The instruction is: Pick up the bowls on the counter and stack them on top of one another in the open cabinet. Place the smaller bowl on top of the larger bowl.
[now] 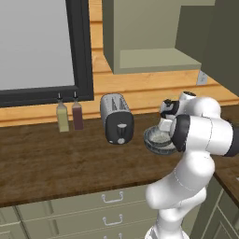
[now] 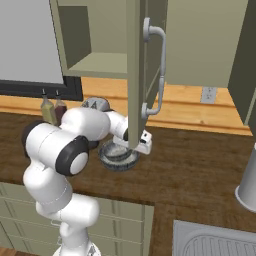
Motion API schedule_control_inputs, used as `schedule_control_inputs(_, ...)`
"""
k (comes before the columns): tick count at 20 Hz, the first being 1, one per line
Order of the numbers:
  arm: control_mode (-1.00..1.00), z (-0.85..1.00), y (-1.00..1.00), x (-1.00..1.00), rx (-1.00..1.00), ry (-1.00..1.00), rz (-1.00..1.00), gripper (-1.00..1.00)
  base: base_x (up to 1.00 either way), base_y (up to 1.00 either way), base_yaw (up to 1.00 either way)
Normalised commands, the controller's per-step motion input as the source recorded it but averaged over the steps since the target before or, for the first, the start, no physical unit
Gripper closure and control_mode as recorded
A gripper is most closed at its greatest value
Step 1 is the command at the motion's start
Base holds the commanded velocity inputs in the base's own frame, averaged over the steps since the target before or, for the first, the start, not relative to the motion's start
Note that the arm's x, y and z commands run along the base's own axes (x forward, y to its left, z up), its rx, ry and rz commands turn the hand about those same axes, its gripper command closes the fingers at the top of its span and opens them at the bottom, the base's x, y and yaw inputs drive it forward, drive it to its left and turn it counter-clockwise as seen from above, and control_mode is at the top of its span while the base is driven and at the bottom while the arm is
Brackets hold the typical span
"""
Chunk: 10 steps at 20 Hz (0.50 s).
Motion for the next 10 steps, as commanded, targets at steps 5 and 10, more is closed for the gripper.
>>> schedule_control_inputs(5, -1.0, -0.23, 0.0, 0.01, -0.01, 0.0, 0.0, 1.0, 0.0, 0.0, 0.0)
schedule_control_inputs(10, -1.0, -0.09, 0.0, 0.07, 0.0, 0.0, 0.0, -1.0, 0.0, 0.0, 0.0)
